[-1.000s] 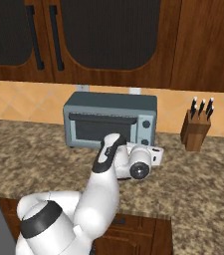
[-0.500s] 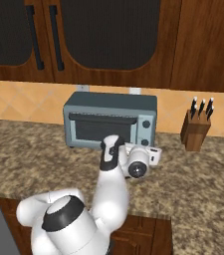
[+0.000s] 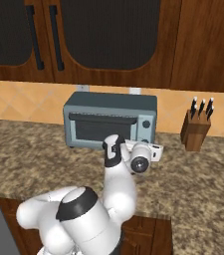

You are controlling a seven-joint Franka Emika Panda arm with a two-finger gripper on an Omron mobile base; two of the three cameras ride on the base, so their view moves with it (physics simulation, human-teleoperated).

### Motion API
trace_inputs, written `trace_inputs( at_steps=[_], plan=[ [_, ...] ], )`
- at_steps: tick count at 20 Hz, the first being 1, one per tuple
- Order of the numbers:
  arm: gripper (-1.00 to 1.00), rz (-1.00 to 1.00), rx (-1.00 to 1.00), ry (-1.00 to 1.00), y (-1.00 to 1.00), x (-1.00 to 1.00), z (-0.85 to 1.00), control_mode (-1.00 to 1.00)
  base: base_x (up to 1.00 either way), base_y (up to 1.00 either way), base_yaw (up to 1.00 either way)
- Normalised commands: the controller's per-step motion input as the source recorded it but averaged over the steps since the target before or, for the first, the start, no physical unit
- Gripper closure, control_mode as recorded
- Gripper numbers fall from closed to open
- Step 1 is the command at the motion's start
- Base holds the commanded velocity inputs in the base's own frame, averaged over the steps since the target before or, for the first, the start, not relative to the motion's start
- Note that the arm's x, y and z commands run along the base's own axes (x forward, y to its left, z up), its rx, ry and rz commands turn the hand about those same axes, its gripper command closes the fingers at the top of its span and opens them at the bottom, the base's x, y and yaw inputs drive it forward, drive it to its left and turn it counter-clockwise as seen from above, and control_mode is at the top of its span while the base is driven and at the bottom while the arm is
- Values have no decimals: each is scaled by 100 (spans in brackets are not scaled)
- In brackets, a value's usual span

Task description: Pick up the kebab skewer and baguette bread, and place them inside the toaster oven. Close the toaster oven door and start by setting the timer.

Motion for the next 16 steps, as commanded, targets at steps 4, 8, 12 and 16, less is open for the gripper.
trace_inputs(
  at_steps=[4, 8, 12, 16],
  plan=[
    [-100, 0, 0, 0, -1, 17, -16, -100, 0, 0, 0],
    [-100, 0, 0, 0, 0, 19, -18, -100, 0, 0, 0],
    [-100, 0, 0, 0, 0, 19, -13, -100, 0, 0, 0],
    [-100, 0, 0, 0, 0, 7, -6, -100, 0, 0, 0]
  ],
)
